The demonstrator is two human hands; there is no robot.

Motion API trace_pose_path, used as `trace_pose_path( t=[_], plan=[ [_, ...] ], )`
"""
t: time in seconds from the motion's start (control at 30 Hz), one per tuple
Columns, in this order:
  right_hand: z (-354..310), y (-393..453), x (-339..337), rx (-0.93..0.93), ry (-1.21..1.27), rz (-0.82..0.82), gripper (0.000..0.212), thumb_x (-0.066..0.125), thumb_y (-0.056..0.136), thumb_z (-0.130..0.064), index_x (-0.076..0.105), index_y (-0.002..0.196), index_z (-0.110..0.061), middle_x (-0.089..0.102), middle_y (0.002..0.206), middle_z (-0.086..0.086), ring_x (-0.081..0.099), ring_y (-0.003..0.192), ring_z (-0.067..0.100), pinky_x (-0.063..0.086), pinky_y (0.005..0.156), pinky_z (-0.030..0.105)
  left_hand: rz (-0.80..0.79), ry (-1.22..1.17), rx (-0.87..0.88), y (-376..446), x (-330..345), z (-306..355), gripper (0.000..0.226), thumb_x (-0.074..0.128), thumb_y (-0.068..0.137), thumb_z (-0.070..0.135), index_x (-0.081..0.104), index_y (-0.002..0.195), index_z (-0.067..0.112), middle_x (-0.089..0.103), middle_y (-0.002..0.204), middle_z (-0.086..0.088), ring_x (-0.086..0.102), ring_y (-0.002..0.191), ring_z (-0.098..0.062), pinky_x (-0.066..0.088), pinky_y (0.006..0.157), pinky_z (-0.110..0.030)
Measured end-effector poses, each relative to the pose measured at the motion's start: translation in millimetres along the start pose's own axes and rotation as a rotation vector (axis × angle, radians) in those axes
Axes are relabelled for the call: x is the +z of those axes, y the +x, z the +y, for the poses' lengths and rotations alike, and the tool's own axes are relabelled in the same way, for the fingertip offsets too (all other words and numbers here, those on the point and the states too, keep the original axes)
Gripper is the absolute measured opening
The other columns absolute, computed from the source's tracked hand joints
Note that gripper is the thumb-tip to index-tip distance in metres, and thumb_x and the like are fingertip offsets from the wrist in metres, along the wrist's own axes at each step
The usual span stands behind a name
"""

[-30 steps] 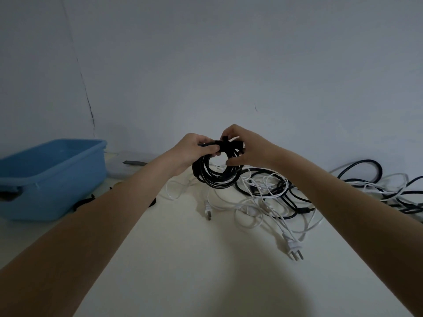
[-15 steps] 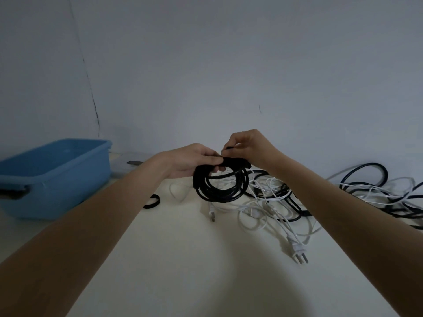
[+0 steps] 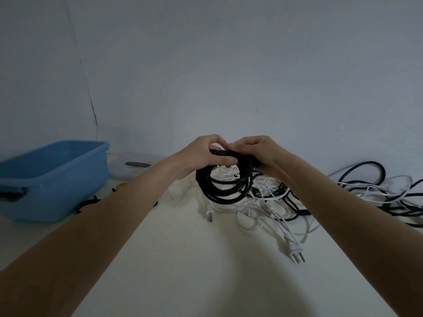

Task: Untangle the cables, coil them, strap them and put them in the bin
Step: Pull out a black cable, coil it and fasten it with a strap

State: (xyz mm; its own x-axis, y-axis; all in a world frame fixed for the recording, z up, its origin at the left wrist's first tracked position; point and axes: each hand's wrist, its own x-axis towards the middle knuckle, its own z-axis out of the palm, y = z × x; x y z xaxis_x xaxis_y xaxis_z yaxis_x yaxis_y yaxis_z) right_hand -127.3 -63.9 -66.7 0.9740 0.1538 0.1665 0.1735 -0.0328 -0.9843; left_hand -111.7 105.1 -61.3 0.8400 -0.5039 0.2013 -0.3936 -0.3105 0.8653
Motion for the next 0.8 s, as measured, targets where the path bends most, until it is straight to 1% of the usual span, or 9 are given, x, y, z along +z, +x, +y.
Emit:
trace_pose_path(
  t=[0.13, 0.23, 0.3, 0.43, 0.5, 0.57, 0.63, 0.73, 0.8],
  plan=[
    [-0.2, 2.2, -3.9, 0.138, 0.014, 0.033, 0.009, 0.062, 0.085, -0.003, 0.063, 0.076, -0.003, 0.062, 0.059, 0.009, 0.06, 0.046, 0.014, 0.051, 0.05, 0.021, -0.024, 0.016, 0.063, -0.9, 6.5, -0.5, 0.041, 0.077, 0.075, 0.012, 0.048, 0.103, 0.017, 0.064, 0.065, 0.006, 0.053, 0.051, -0.004, 0.042, 0.053, -0.014],
    [8.0, 2.4, -1.5, 0.135, -0.147, 0.175, 0.019, 0.053, 0.09, 0.0, 0.059, 0.072, -0.004, 0.054, 0.062, 0.011, 0.053, 0.043, 0.013, 0.045, 0.044, 0.021, -0.019, 0.061, 0.111, 0.8, 8.9, 1.5, 0.036, 0.076, 0.077, 0.012, 0.053, 0.104, 0.019, 0.059, 0.069, 0.0, 0.05, 0.052, -0.004, 0.041, 0.054, -0.012],
    [10.6, 1.6, 0.1, 0.141, -0.085, 0.23, 0.017, 0.052, 0.092, -0.008, 0.061, 0.078, -0.005, 0.056, 0.07, 0.012, 0.053, 0.056, 0.017, 0.045, 0.053, 0.024, -0.005, 0.132, 0.157, 4.7, 7.3, 2.6, 0.027, 0.076, 0.077, 0.012, 0.062, 0.099, 0.021, 0.062, 0.073, 0.005, 0.054, 0.059, 0.0, 0.043, 0.062, -0.01],
    [-1.2, -0.8, 0.1, 0.18, -0.042, 0.035, 0.042, 0.049, 0.092, -0.048, 0.063, 0.101, -0.01, 0.067, 0.096, 0.008, 0.066, 0.092, 0.024, 0.052, 0.081, 0.037, 0.103, 0.274, 0.171, 10.0, -5.8, -2.0, 0.025, 0.076, 0.077, 0.018, 0.07, 0.1, 0.023, 0.068, 0.088, 0.012, 0.063, 0.084, -0.003, 0.046, 0.084, -0.018],
    [-3.4, -0.5, 2.3, 0.162, -0.119, -0.094, 0.049, 0.057, 0.088, -0.045, 0.053, 0.122, -0.01, 0.064, 0.11, 0.005, 0.065, 0.102, 0.024, 0.053, 0.085, 0.035, 0.153, 0.191, 0.155, 8.4, -10.9, -5.7, 0.023, 0.076, 0.077, 0.015, 0.07, 0.099, 0.022, 0.069, 0.086, 0.011, 0.064, 0.079, 0.001, 0.047, 0.079, -0.014],
    [-0.2, 1.0, 6.0, 0.138, -0.032, -0.088, 0.057, 0.065, 0.086, -0.028, 0.039, 0.133, -0.01, 0.06, 0.113, 0.002, 0.065, 0.103, 0.025, 0.052, 0.087, 0.034, 0.231, 0.071, 0.141, 6.9, -13.9, -8.5, 0.021, 0.074, 0.078, 0.013, 0.07, 0.098, 0.018, 0.068, 0.078, 0.01, 0.061, 0.065, 0.007, 0.045, 0.068, -0.007],
    [7.0, 3.5, 10.9, 0.124, 0.081, -0.099, 0.047, 0.066, 0.086, -0.02, 0.045, 0.128, -0.012, 0.062, 0.108, 0.001, 0.064, 0.103, 0.024, 0.051, 0.09, 0.033, 0.321, -0.023, 0.129, 6.0, -17.9, -9.4, 0.017, 0.074, 0.08, 0.014, 0.07, 0.096, 0.016, 0.065, 0.069, 0.01, 0.058, 0.058, 0.008, 0.043, 0.062, -0.006],
    [18.2, 5.9, 30.3, 0.169, 0.094, -0.168, 0.018, 0.063, 0.087, -0.02, 0.058, 0.103, -0.012, 0.064, 0.096, 0.003, 0.062, 0.096, 0.019, 0.049, 0.094, 0.033, 0.377, -0.103, 0.11, 2.0, -28.1, -10.7, 0.016, 0.072, 0.082, 0.016, 0.069, 0.097, 0.015, 0.065, 0.071, 0.005, 0.055, 0.054, 0.007, 0.044, 0.063, -0.008],
    [21.5, 9.8, 45.5, 0.126, 0.081, -0.123, 0.009, 0.063, 0.088, -0.016, 0.058, 0.089, -0.009, 0.063, 0.082, 0.005, 0.064, 0.08, 0.015, 0.055, 0.076, 0.024, 0.405, -0.146, 0.089, -0.3, -34.0, -13.4, 0.016, 0.069, 0.084, 0.018, 0.07, 0.098, 0.012, 0.065, 0.072, 0.004, 0.054, 0.053, 0.006, 0.044, 0.062, -0.01]
  ],
)
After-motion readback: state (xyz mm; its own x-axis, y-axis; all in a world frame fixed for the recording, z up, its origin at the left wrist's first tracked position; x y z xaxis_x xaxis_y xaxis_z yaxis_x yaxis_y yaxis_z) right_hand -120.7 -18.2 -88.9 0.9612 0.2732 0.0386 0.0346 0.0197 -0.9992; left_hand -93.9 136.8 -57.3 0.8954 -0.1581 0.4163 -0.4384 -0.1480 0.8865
